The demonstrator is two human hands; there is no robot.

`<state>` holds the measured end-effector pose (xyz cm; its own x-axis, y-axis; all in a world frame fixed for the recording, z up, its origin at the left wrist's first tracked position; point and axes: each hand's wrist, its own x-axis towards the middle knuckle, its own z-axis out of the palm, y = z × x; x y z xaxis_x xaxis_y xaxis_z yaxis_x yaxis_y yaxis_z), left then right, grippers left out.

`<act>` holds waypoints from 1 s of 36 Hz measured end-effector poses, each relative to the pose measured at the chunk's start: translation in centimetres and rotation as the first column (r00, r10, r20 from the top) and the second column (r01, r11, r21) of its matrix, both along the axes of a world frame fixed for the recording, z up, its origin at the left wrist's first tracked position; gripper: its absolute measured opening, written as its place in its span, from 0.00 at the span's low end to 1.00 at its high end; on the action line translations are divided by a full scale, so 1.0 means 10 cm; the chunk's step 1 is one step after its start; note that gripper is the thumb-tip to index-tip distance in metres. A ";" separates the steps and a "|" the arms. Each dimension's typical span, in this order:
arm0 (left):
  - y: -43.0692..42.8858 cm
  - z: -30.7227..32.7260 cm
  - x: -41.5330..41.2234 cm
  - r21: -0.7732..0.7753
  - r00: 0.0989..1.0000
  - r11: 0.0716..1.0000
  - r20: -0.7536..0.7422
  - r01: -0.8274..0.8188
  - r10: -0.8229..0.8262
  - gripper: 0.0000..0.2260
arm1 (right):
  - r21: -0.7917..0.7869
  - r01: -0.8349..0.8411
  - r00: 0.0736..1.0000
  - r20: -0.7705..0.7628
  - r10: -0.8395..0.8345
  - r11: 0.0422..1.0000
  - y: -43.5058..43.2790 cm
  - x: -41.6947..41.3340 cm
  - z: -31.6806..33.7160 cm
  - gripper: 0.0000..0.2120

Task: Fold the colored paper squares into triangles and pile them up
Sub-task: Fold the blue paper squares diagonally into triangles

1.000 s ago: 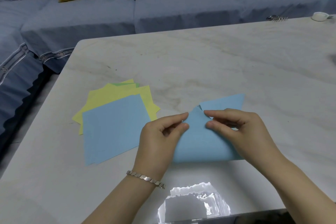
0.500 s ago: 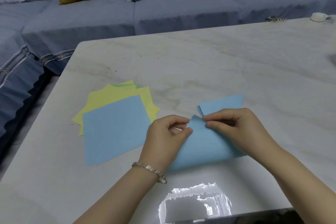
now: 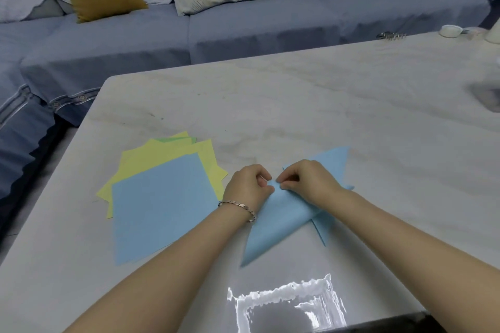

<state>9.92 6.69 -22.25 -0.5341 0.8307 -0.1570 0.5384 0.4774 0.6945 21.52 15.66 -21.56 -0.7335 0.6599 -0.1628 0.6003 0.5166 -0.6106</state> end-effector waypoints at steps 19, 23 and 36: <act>0.06 -0.10 -0.08 -0.060 0.982 0.983 -0.069 0.173 -0.177 0.08 | 0.499 -0.283 0.923 -0.090 0.373 0.819 -0.46 0.50 -0.44 0.15; 0.06 -0.13 -0.06 -0.043 0.981 0.984 -0.078 0.173 -0.176 0.09 | 0.537 -0.294 0.906 -0.108 0.410 0.791 -0.59 0.82 -0.53 0.15; 0.05 -0.14 -0.07 -0.016 0.983 0.985 -0.070 0.169 -0.170 0.12 | 0.720 -0.074 0.976 -0.091 0.200 0.690 -0.47 1.05 -0.60 0.17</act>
<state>9.19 7.23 -23.67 -0.3954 0.9089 -0.1325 0.6598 0.3814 0.6475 32.06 10.99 -27.58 -0.7981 0.4221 0.4301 0.4212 0.9011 -0.1027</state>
